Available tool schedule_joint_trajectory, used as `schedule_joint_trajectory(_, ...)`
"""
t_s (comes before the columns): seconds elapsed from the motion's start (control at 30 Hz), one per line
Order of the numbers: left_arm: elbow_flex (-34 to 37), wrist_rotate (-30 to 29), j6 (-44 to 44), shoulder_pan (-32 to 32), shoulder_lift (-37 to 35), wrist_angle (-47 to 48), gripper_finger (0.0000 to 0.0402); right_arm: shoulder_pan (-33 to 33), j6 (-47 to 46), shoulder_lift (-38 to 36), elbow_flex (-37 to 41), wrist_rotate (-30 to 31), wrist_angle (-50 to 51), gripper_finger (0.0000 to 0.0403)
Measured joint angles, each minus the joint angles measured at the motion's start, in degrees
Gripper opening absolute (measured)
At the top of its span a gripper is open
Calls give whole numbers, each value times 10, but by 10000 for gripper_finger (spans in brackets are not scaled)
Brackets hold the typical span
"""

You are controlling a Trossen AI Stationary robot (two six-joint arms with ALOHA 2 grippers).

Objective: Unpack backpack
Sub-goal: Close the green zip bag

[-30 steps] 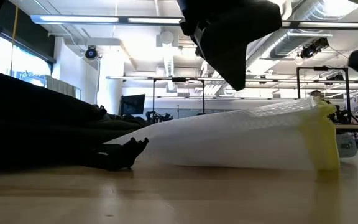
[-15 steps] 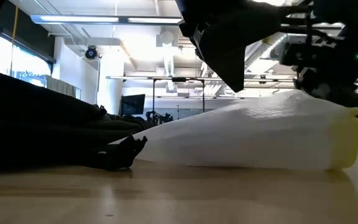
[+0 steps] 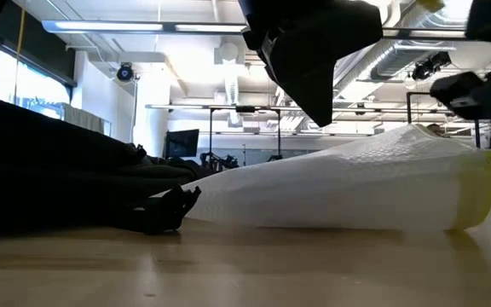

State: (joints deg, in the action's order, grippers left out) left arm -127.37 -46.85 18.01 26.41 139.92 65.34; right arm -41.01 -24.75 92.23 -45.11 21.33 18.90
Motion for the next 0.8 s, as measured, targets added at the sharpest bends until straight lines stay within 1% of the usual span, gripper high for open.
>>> schedule_joint_trajectory(0.07, 0, 0, 4, -1, 0, 0, 119, 17, -2, 11, 14, 32, -21, 35)
schedule_joint_trajectory(0.17, 0, 0, 9, -1, 0, 0, 119, 51, -17, 22, 26, 107, -24, 26)
schedule_joint_trajectory(0.33, 0, 0, 8, -1, 0, 1, 119, 99, -61, 26, 28, 263, -19, 10)
schedule_joint_trajectory(0.4, 0, 0, 8, -1, 0, 1, 119, 114, -51, 24, 28, 283, -19, 5)
schedule_joint_trajectory(0.53, 0, 8, 9, 0, 0, 0, 119, 126, -8, 22, 28, 254, -25, 1)
schedule_joint_trajectory(0.63, 0, 22, 9, 0, 0, -1, 119, 101, 27, 3, 28, 215, -21, 0)
schedule_joint_trajectory(0.67, 0, 26, 9, 1, 0, -1, 119, 90, 36, -8, 28, 194, -13, 0)
schedule_joint_trajectory(0.8, 0, 29, 9, 2, 0, -1, 119, 43, 66, -52, 28, 75, 38, 0)
